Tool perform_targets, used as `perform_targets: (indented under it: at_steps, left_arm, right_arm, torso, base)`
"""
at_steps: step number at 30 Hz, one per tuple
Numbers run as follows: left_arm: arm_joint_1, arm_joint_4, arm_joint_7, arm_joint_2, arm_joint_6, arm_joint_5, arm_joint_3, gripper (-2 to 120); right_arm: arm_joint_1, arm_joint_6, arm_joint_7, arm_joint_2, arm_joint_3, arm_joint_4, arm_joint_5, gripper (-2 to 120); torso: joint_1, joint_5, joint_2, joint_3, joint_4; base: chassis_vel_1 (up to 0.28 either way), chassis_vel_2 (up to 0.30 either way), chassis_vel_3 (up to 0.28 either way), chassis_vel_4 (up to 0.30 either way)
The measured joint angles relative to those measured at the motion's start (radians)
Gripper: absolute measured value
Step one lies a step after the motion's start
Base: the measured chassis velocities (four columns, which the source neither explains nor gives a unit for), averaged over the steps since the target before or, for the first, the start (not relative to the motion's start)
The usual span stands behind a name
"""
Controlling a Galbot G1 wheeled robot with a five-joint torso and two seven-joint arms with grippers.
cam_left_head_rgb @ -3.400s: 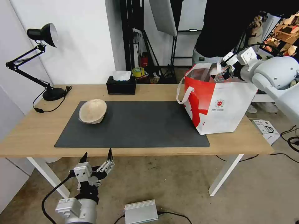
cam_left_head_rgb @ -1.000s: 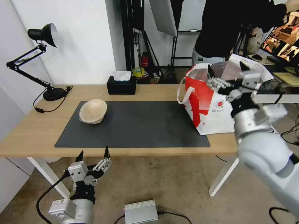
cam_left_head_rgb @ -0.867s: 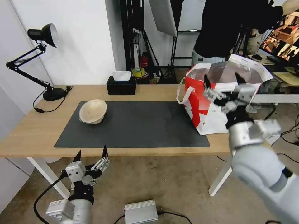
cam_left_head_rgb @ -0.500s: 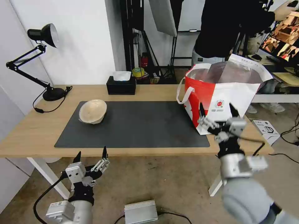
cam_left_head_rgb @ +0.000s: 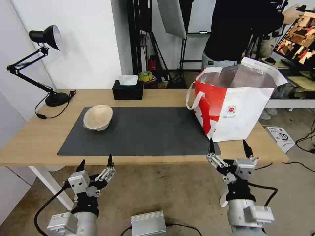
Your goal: Pick up the trash from the table and place it into the takeout bag.
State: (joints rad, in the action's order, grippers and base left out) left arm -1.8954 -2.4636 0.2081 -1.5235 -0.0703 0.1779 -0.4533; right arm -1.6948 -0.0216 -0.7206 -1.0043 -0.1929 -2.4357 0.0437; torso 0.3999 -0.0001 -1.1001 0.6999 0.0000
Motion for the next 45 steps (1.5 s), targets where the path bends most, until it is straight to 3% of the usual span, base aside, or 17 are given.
perform_targets:
  at_steps: [45]
  left_arm:
    - [0.002,0.002,0.000,0.004,0.003,0.002,-0.001,100]
  right_arm:
    - [-0.123,0.056,-0.016,0.023,0.044,-0.004,-0.026,100]
  torso:
    - [0.000,0.0000,0.000,0.000,0.0000]
  base:
    - [0.000,0.000,0.000,0.000]
